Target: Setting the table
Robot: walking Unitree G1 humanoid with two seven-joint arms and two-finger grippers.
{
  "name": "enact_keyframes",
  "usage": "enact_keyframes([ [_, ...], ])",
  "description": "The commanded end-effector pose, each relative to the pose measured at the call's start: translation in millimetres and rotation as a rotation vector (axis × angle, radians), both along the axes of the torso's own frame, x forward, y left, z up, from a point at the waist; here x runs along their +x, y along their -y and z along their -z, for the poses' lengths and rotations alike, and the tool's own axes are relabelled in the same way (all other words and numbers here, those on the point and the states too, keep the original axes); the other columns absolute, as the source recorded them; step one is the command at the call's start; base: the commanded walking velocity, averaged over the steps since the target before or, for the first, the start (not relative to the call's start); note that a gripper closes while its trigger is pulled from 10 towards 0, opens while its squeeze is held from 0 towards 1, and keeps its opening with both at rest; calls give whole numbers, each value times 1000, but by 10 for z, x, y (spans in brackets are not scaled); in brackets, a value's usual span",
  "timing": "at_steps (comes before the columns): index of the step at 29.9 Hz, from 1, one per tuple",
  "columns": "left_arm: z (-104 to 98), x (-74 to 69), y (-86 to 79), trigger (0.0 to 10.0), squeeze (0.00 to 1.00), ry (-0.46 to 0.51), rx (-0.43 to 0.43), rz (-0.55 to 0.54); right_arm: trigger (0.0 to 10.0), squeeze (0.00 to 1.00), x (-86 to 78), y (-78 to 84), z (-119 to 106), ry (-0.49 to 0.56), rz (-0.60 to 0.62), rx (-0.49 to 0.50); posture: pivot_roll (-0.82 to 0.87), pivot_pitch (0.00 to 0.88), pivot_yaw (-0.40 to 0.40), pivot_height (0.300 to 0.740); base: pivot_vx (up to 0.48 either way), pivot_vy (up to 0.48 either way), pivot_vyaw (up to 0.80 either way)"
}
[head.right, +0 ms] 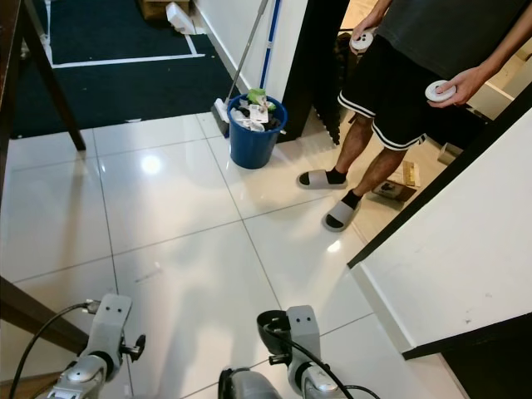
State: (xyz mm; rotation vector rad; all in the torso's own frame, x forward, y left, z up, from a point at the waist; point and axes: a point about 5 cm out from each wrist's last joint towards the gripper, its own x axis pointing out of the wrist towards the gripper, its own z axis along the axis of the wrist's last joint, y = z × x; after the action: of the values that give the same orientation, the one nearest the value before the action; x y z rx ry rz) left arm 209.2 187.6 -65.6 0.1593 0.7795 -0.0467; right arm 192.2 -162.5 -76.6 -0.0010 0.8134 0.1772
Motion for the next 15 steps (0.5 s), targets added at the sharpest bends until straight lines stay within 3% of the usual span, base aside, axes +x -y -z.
enact_keyframes([
  [1,33,-49,34,10000,0,-10,-27,-23,10000,0,-35,34,18,-17,-5,-12,85,69,-46,740,0,0,800],
  [3,29,-42,38,10000,0,-6,-30,-24,10000,0,-34,37,18,-14,3,-15,85,70,-45,740,0,0,800],
  [15,-13,12,84,10000,0,42,-54,-19,10000,0,-28,111,13,-15,48,-25,80,70,-40,740,0,0,0],
])
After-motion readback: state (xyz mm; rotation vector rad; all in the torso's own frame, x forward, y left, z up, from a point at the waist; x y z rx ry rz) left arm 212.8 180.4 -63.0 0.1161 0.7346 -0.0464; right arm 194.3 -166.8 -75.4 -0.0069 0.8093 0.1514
